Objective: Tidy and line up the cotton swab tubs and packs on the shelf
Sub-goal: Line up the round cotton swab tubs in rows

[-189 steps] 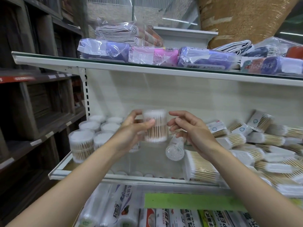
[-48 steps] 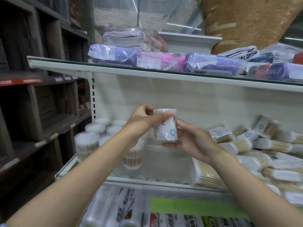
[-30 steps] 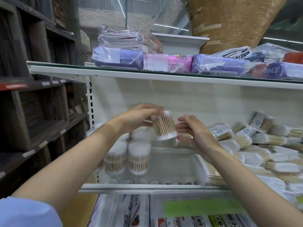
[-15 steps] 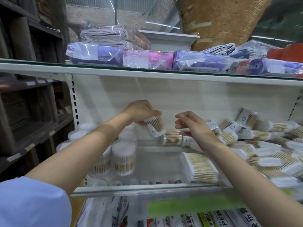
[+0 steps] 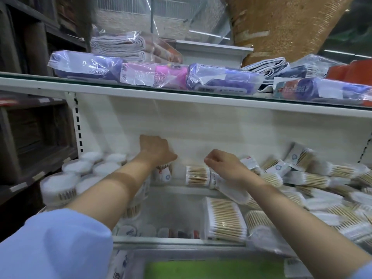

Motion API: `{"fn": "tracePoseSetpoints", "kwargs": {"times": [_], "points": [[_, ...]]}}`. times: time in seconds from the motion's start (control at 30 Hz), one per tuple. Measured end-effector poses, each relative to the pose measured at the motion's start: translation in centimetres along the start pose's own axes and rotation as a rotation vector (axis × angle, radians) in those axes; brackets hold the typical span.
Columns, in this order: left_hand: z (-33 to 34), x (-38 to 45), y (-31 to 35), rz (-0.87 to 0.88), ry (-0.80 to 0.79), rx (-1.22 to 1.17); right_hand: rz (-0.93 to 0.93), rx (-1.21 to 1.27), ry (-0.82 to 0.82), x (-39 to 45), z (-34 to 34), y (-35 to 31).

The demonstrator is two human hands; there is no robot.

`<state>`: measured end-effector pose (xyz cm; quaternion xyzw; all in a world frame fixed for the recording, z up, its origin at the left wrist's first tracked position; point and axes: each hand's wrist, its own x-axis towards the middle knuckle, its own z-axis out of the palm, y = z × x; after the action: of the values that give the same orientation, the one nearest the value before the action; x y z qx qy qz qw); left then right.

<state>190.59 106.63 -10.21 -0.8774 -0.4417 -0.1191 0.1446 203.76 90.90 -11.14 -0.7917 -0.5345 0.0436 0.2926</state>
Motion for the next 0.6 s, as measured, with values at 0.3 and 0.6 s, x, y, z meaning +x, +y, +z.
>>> {"fn": "tracePoseSetpoints", "kwargs": {"times": [0.3,0.6], "points": [[0.7,0.0,1.3,-0.005,0.045,0.249,-0.041,-0.488,-0.206,3.2,2.7,1.1],[1.1,-0.3,1.0,0.050,0.093,0.299,-0.131,-0.539,-0.144,3.5,3.4,1.1]]}}
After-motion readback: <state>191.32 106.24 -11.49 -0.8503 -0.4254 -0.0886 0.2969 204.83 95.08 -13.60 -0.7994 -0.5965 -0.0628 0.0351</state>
